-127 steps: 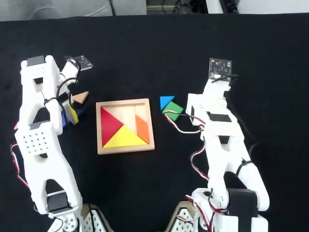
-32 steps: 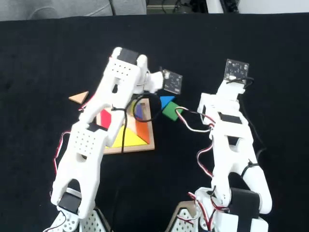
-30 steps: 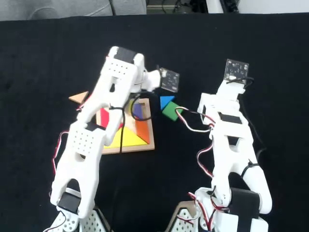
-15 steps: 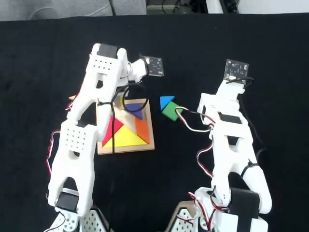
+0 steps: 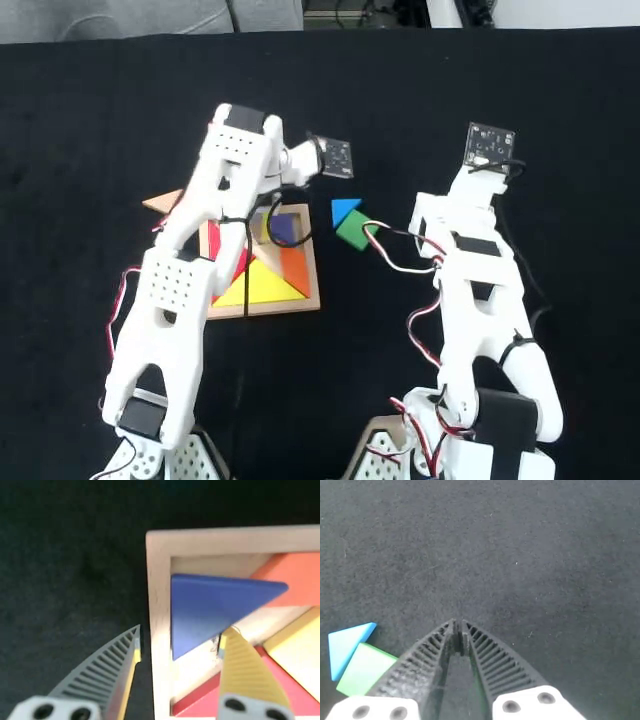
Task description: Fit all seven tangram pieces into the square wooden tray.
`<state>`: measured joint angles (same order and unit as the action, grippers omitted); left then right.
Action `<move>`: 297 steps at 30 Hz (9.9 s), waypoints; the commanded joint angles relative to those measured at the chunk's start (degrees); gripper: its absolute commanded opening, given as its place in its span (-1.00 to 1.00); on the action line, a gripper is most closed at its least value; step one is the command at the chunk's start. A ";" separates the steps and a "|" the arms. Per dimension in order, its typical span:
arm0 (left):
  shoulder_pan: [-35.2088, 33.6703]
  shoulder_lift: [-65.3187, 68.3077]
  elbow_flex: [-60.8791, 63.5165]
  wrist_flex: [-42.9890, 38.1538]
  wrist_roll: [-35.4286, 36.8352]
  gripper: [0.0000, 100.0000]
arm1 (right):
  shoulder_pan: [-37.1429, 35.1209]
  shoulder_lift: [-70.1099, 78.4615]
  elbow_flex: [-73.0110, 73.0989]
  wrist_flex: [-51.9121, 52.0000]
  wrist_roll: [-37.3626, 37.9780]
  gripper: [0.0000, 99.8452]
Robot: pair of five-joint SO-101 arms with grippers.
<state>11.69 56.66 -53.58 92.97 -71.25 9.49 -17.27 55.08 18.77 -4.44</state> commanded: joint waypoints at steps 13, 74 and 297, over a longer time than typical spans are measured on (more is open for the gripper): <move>5.05 2.90 -16.31 5.36 2.99 -0.50 | -0.97 -2.86 -1.80 -1.23 -0.62 -0.98; -21.23 -5.45 3.38 -1.32 -6.24 -0.49 | -2.81 -2.51 -0.40 -3.08 -0.18 -0.98; 15.25 -60.13 86.90 -34.64 76.31 -0.93 | -0.97 -2.95 -0.75 -2.73 -0.35 -0.98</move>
<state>30.68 -3.74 32.48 61.23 6.55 8.18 -17.27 55.43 16.75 -4.44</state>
